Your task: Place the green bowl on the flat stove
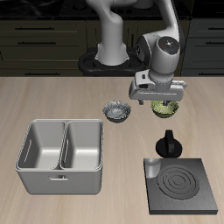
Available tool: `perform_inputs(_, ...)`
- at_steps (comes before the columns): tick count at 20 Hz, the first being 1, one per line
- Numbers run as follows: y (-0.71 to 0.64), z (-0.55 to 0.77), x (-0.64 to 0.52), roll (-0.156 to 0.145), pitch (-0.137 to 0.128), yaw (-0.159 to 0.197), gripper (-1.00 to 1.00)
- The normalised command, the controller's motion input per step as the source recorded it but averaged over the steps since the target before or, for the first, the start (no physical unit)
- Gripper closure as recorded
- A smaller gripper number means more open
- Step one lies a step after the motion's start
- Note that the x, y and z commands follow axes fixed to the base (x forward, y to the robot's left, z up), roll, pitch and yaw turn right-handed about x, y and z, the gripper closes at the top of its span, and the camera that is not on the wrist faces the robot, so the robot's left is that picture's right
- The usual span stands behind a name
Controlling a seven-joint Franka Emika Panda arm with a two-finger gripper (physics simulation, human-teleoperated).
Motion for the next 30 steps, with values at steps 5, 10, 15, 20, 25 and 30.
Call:
perform_inputs(5,0.09,-0.3,-0.07,0.02,0.043,-0.006,-1.0)
perform_inputs(10,0.01,-0.28,-0.05,0.003,0.048,0.0,-1.0)
perform_inputs(15,-0.01,-0.4,-0.1,0.028,0.081,-0.018,-1.0)
perform_inputs(20,0.0,-0.25,-0.11,0.01,0.031,0.01,1.0)
perform_inputs(25,-0.03,0.07,-0.07,0.016,-0.015,-0.019,1.0)
perform_inputs(30,-0.01,0.08,-0.04,0.013,-0.013,-0.012,1.0)
